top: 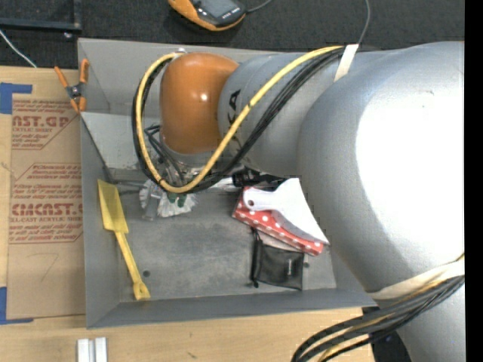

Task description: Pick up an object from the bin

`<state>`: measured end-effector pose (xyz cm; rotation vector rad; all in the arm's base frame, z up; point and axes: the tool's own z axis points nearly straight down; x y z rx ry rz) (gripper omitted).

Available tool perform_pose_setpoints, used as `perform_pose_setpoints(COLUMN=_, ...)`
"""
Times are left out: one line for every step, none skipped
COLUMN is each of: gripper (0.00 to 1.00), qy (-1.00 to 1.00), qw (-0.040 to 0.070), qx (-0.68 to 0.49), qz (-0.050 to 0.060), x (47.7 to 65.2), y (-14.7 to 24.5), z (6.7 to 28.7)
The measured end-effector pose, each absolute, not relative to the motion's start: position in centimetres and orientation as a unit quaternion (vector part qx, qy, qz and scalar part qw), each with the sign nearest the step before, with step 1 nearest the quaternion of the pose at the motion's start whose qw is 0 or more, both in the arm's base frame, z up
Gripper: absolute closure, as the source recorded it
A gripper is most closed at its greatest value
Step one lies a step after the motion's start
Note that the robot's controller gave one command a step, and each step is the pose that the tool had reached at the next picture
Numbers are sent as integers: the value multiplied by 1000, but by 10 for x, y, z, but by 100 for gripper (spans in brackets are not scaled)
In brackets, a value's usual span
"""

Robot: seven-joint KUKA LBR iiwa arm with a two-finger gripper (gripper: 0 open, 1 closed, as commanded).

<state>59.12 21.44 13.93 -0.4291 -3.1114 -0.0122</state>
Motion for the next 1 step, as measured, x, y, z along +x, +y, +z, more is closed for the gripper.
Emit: perform_pose_setpoints(gripper=100, qy=-991, qw=-1, qx=-136, qz=-5, x=592, y=215, z=150)
